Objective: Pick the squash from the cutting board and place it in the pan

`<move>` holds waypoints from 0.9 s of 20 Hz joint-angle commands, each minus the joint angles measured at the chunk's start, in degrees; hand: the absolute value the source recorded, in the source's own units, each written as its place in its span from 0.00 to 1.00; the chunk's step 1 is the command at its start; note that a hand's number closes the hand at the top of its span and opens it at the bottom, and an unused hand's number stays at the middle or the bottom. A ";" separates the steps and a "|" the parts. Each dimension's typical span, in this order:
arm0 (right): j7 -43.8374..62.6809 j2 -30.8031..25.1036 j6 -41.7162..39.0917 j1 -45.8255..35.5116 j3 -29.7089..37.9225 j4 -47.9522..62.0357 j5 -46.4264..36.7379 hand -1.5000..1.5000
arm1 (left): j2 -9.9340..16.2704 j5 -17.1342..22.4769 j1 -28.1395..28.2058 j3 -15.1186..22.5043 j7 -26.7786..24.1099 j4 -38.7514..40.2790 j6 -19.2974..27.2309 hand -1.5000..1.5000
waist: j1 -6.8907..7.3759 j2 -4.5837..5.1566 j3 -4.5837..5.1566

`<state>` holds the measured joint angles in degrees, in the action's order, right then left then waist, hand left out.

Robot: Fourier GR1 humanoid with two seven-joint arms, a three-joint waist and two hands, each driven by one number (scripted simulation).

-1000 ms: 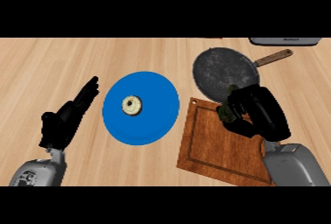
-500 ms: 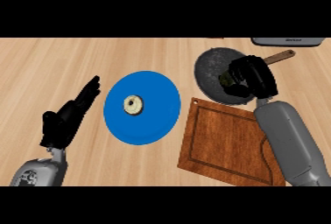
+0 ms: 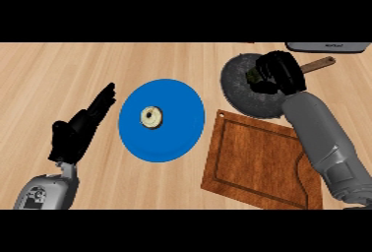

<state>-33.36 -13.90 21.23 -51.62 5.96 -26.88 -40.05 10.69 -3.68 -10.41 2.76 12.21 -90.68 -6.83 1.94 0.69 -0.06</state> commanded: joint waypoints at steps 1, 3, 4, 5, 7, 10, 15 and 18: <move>12.08 -3.56 -0.94 -2.78 0.80 8.89 -2.73 1.00 | -0.24 -0.22 0.16 0.66 0.10 -0.90 -0.23 0.50 | 1.34 0.52 0.07; 15.03 -1.25 -2.77 -4.98 -2.75 12.94 -6.30 0.00 | -0.64 -0.38 -0.58 0.96 -0.78 -0.11 -0.34 0.50 | 2.02 0.78 0.07; 12.46 -3.01 -5.46 -4.98 -1.93 14.34 -5.32 0.00 | -0.62 -1.03 0.43 1.26 -1.46 -0.29 -0.11 0.50 | 1.81 0.74 0.01; 12.42 -0.64 -4.50 -5.60 -1.50 15.44 -4.88 0.00 | -3.02 -2.52 -0.32 2.89 0.17 -0.96 2.22 0.50 | 1.80 0.73 -0.05; 8.19 -2.60 -6.94 -6.19 0.80 16.73 -2.59 0.00 | -0.58 -0.42 -1.29 0.91 0.03 0.21 -0.67 0.50 | 2.28 1.15 -0.10; 5.52 -0.92 -6.85 -6.71 4.08 16.60 0.81 0.00 | -0.82 0.63 -2.11 0.95 1.40 -1.09 -1.34 0.50 | 2.90 1.34 -0.19; 0.38 -0.08 -11.04 -7.93 12.41 15.39 9.72 0.00 | -1.82 -0.94 -2.13 1.58 -0.80 -0.56 0.11 0.50 | 2.89 1.51 -0.28; -2.02 -2.38 -16.47 -8.80 16.23 15.80 13.78 0.00 | -0.98 -0.13 -2.31 0.60 -1.18 0.83 -0.93 0.50 | 2.41 1.37 -0.20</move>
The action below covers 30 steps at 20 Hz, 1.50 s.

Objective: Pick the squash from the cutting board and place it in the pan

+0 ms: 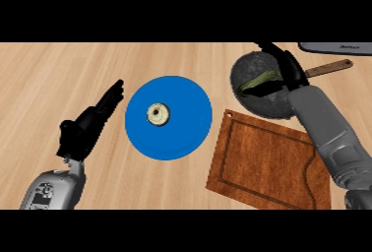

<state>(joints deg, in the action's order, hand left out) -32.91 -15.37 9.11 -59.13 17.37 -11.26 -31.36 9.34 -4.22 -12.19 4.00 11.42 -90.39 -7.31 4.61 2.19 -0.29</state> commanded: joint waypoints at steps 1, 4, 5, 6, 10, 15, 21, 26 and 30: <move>-3.39 -2.32 -5.79 -0.48 5.90 0.81 6.06 0.00 | -0.41 -1.24 0.69 1.19 -1.15 -0.05 0.22 0.50 | 0.48 0.32 -0.05; -5.04 -5.17 -15.21 0.09 7.84 2.35 8.49 0.00 | -0.21 -1.05 0.74 0.49 -0.18 -0.53 0.53 0.50 | -0.47 -0.19 0.00; -4.11 -5.48 -16.91 -0.44 7.97 3.18 8.61 0.00 | -0.42 -1.05 2.14 1.17 -1.27 -0.48 0.04 0.50 | 0.19 0.00 0.02; -5.80 -7.56 -18.57 0.57 7.99 3.13 8.53 0.00 | 0.09 -0.24 1.34 0.41 -0.45 -0.85 -0.45 0.50 | 0.42 0.24 -0.03; -10.46 -10.45 -25.96 3.26 8.21 3.56 8.96 0.00 | 1.69 0.55 0.18 -2.01 -0.41 0.19 -0.93 0.50 | -0.19 0.04 -0.02; -20.95 -14.56 -31.83 9.08 8.17 2.16 9.01 0.00 | -0.34 -0.57 0.64 0.09 1.58 -1.93 0.38 0.50 | -0.86 -0.26 -0.10; -22.94 -15.30 -35.12 11.44 8.13 2.39 9.52 0.00 | -0.64 -0.63 0.77 -0.97 0.18 0.09 0.87 0.50 | -1.52 -0.63 -0.02; -27.97 -14.62 -35.55 16.13 6.74 0.80 8.91 0.00 | 1.14 0.47 -0.38 -2.69 0.48 0.35 -0.69 0.50 | -2.16 -0.83 -0.01; -30.07 -15.29 -36.96 18.81 6.51 0.08 9.48 0.00 | 0.83 -0.62 1.79 -2.38 -0.07 0.23 0.10 0.50 | -2.50 -1.03 0.00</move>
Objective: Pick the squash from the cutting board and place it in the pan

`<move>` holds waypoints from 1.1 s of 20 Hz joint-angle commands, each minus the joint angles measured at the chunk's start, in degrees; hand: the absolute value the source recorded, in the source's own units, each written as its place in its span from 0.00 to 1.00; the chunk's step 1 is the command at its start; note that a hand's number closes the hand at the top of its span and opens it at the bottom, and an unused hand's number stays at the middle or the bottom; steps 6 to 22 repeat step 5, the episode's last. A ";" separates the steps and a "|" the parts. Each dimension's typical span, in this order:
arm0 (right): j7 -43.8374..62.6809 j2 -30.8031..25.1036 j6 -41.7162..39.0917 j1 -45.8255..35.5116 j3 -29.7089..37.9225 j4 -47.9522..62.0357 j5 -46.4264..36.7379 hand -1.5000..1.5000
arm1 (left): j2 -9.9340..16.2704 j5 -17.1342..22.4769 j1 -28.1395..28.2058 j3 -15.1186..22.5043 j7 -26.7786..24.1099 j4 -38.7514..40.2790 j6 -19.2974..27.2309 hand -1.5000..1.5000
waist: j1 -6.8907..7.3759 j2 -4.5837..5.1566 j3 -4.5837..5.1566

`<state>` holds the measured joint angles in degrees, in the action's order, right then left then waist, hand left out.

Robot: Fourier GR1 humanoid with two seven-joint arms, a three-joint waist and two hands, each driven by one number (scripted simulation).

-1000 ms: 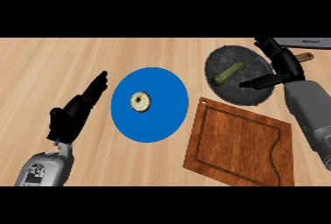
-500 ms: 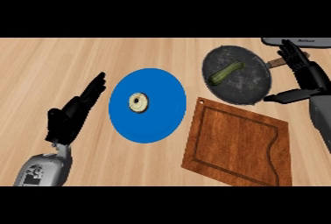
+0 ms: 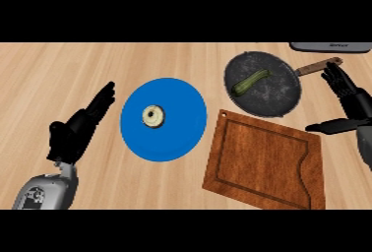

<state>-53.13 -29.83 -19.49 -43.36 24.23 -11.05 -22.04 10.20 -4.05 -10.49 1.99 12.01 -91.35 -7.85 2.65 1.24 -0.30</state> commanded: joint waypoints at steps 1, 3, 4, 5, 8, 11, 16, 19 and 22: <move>-9.97 -0.79 -8.17 3.27 -0.50 -0.40 0.22 0.00 | -1.66 -1.71 0.78 1.52 -0.89 -0.10 1.45 0.50 | -0.52 -0.19 0.01; -10.68 0.05 -6.60 3.95 -0.68 -0.87 0.37 0.00 | 0.82 -0.12 -0.70 -1.14 -1.32 2.70 -0.62 0.50 | -0.60 -0.05 0.02; -10.81 -0.45 -6.75 4.89 -0.51 -0.94 0.73 0.00 | -1.56 -1.46 1.03 1.82 1.86 -2.16 1.15 0.50 | -0.51 -0.41 0.01; -12.70 -0.16 -5.97 6.79 -0.64 -1.19 0.71 0.00 | -0.44 -0.59 -0.42 0.91 2.55 -2.06 0.03 0.50 | -0.61 -0.32 -0.03; -12.70 -0.16 -5.97 6.79 -0.64 -1.19 0.71 0.00 | -0.44 -0.59 -0.42 0.91 2.55 -2.06 0.03 0.50 | -0.61 -0.32 -0.03; -12.70 -0.16 -5.97 6.79 -0.64 -1.19 0.71 0.00 | -0.44 -0.59 -0.42 0.91 2.55 -2.06 0.03 0.50 | -0.61 -0.32 -0.03; -12.70 -0.16 -5.97 6.79 -0.64 -1.19 0.71 0.00 | -0.44 -0.59 -0.42 0.91 2.55 -2.06 0.03 0.50 | -0.61 -0.32 -0.03; -12.70 -0.16 -5.97 6.79 -0.64 -1.19 0.71 0.00 | -0.44 -0.59 -0.42 0.91 2.55 -2.06 0.03 0.50 | -0.61 -0.32 -0.03; -12.70 -0.16 -5.97 6.79 -0.64 -1.19 0.71 0.00 | -0.44 -0.59 -0.42 0.91 2.55 -2.06 0.03 0.50 | -0.61 -0.32 -0.03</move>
